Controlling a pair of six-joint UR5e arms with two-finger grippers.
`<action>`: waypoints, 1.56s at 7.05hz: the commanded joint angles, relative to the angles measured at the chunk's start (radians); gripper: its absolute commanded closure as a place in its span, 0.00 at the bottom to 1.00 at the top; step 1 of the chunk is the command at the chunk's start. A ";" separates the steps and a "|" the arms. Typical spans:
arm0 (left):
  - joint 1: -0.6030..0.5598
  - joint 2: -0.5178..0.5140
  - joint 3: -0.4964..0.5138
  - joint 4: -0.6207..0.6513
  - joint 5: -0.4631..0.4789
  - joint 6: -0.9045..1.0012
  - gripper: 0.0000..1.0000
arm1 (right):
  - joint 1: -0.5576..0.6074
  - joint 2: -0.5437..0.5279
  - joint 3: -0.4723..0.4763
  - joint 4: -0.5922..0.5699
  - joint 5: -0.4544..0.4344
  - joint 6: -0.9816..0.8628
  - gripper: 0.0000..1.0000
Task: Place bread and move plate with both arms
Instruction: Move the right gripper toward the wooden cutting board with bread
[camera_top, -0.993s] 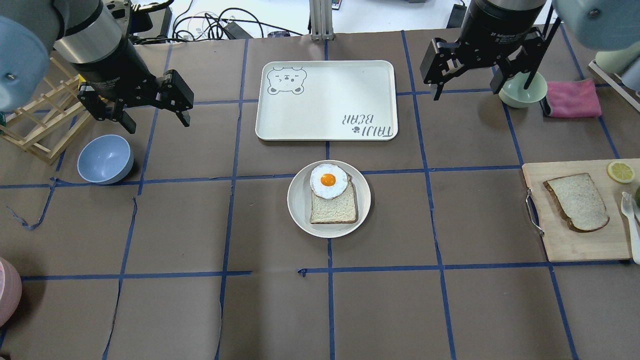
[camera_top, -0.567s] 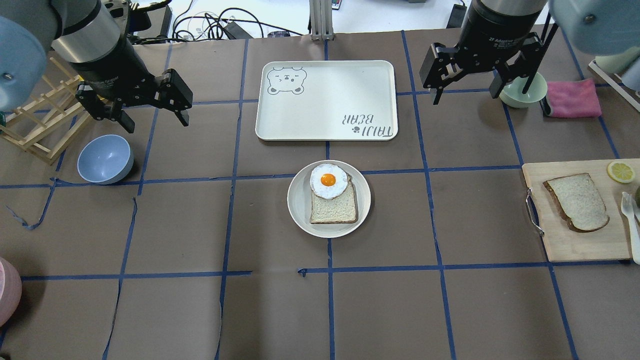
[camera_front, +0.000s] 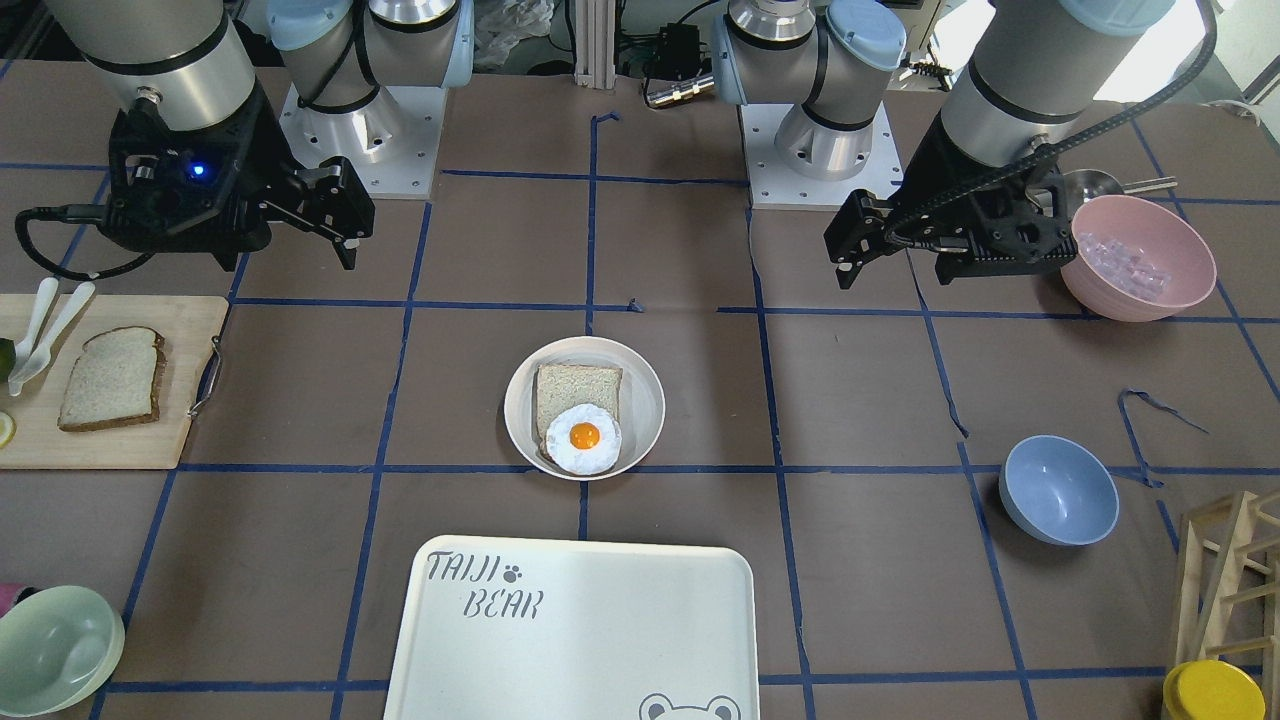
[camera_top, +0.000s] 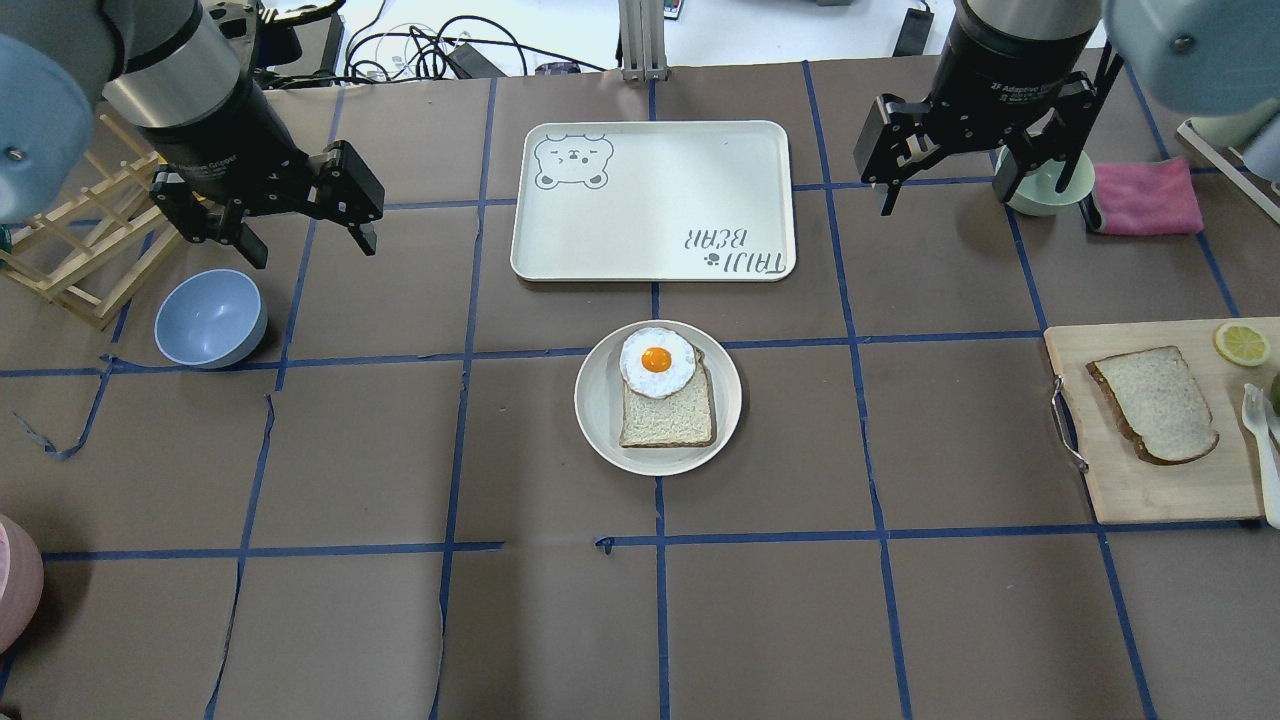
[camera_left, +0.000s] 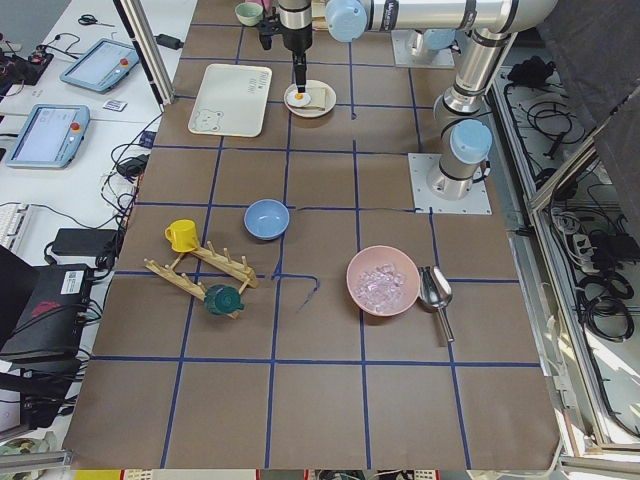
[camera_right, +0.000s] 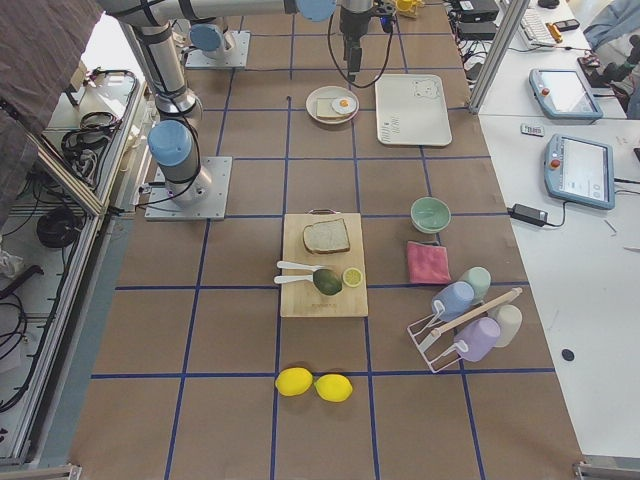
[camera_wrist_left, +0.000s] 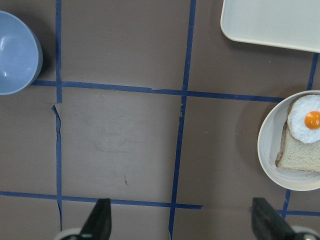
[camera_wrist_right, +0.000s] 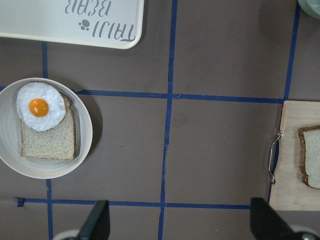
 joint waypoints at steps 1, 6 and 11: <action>0.001 -0.001 -0.007 -0.001 0.000 0.000 0.00 | -0.006 0.001 0.001 -0.002 -0.007 0.001 0.00; 0.000 0.002 -0.012 -0.002 -0.001 0.014 0.00 | -0.020 0.012 0.001 -0.015 -0.052 -0.002 0.00; 0.001 0.010 -0.050 0.007 0.003 0.021 0.00 | -0.157 0.013 0.163 -0.190 -0.050 -0.131 0.00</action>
